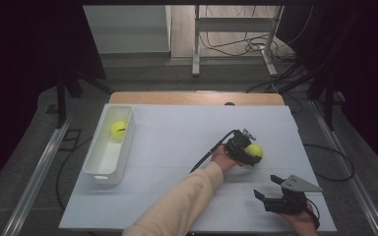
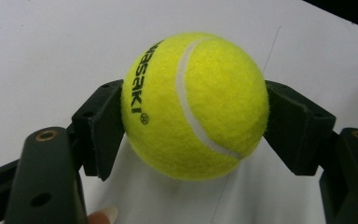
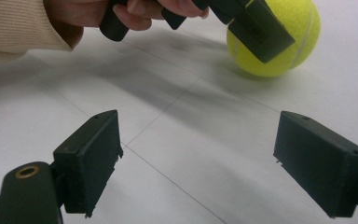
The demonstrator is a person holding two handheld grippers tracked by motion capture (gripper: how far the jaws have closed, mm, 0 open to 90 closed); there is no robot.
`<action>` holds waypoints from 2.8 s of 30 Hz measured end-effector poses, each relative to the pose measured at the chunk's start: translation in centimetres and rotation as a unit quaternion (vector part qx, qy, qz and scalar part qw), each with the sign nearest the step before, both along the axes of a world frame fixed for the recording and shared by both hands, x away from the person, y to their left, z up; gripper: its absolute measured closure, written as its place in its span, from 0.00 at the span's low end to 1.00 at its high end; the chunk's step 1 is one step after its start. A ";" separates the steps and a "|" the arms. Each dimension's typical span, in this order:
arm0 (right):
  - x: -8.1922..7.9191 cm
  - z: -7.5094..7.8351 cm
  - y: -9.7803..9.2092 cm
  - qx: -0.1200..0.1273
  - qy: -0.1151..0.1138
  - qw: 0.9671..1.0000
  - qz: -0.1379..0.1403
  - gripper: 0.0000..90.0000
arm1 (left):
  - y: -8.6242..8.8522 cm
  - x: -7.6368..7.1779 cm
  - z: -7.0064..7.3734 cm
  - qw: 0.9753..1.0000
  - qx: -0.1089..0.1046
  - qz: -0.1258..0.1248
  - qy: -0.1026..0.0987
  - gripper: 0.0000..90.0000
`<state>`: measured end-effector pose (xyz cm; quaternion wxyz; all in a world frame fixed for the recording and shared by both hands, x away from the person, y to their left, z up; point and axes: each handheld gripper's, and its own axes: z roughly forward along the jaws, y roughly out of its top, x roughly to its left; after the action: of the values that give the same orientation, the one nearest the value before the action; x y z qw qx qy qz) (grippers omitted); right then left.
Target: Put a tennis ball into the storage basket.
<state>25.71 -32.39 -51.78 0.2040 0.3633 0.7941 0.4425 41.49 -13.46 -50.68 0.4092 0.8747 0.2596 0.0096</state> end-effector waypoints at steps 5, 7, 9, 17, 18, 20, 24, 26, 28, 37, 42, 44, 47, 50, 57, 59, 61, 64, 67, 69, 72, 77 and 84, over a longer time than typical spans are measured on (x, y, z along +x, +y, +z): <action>0.0 0.0 0.0 -0.001 -0.001 1.000 0.000 0.17 | 0.3 -0.2 0.4 1.000 -0.007 -0.003 -0.001 0.30; 0.0 0.0 0.0 -0.001 -0.001 1.000 0.000 0.17 | 0.4 -0.3 0.6 1.000 -0.010 -0.003 -0.001 0.30; 0.0 0.0 0.0 -0.001 -0.001 1.000 0.000 0.17 | 0.5 -0.4 0.6 1.000 -0.009 -0.004 -0.002 0.30; 0.0 0.0 0.1 -0.001 -0.001 1.000 0.001 0.17 | 1.5 -0.7 1.2 1.000 -0.014 -0.004 -0.008 0.30; 0.0 0.0 0.1 -0.001 -0.001 1.000 0.001 0.17 | 1.7 -0.7 1.2 1.000 -0.013 -0.003 -0.008 0.30; 0.0 0.0 0.0 -0.001 0.000 1.000 -0.001 0.17 | 1.9 -0.8 1.3 1.000 -0.016 -0.001 -0.008 0.30; 0.0 0.0 0.1 -0.001 -0.002 1.000 0.000 0.17 | 2.5 -0.9 1.6 1.000 -0.017 -0.001 -0.011 0.30; 0.0 0.0 0.1 -0.002 -0.002 1.000 0.000 0.17 | 2.9 -1.0 1.8 1.000 -0.019 0.000 -0.014 0.30; 0.0 0.0 0.1 -0.002 -0.002 1.000 0.000 0.17 | 3.1 -1.1 2.0 1.000 -0.019 0.000 -0.015 0.30; -0.1 0.0 0.1 -0.005 -0.002 1.000 -0.002 0.17 | 4.2 -1.7 2.8 0.999 -0.025 0.000 -0.023 0.30; 0.0 0.0 0.1 -0.005 -0.002 1.000 -0.002 0.17 | 4.9 -2.0 3.3 0.999 -0.021 -0.001 -0.032 0.30; -0.1 0.0 0.1 -0.005 -0.002 1.000 -0.002 0.17 | 5.3 -2.2 3.5 0.999 -0.024 0.003 -0.034 0.30; 0.0 0.0 0.1 -0.005 -0.003 1.000 -0.002 0.17 | 5.7 -2.4 3.7 0.999 -0.023 0.002 -0.036 0.30; 0.0 0.0 0.1 -0.004 -0.002 1.000 -0.002 0.17 | 6.1 -2.7 3.8 0.999 -0.026 0.004 -0.038 0.30; -0.1 0.0 0.1 -0.006 -0.002 1.000 -0.003 0.17 | 7.1 -3.0 4.0 0.999 -0.027 0.008 -0.042 0.30; -0.1 0.0 0.1 -0.005 -0.001 1.000 -0.003 0.17 | 7.3 -3.0 4.1 0.999 -0.029 0.010 -0.042 0.30; -0.1 0.0 0.1 -0.006 -0.001 1.000 -0.003 0.17 | 7.7 -3.1 4.2 0.999 -0.029 0.011 -0.044 0.30; -0.1 0.0 0.1 -0.006 -0.002 1.000 -0.004 0.17 | 8.0 -3.3 4.3 0.998 -0.031 0.012 -0.045 0.30; -0.1 0.0 0.1 -0.007 -0.002 1.000 -0.004 0.17 | 8.5 -3.4 4.4 0.998 -0.034 0.015 -0.046 0.30; -0.1 0.0 0.1 -0.007 -0.002 1.000 -0.005 0.17 | 8.6 -3.4 4.5 0.998 -0.035 0.016 -0.045 0.30; -0.1 0.0 0.1 -0.006 -0.002 1.000 -0.004 0.17 | 8.9 -3.5 4.6 0.998 -0.038 0.017 -0.046 0.30; -0.1 0.0 0.1 -0.007 -0.002 1.000 -0.005 0.17 | 9.7 -3.8 4.7 0.998 -0.046 0.021 -0.043 0.30; -0.1 0.0 0.1 -0.007 -0.003 1.000 -0.005 0.17 | 10.8 -4.1 4.8 0.998 -0.048 0.024 -0.046 0.30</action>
<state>25.56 -32.29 -51.77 0.2113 0.3648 0.7947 0.4366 37.40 -2.62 -45.85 0.4617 0.8463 0.2617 0.0470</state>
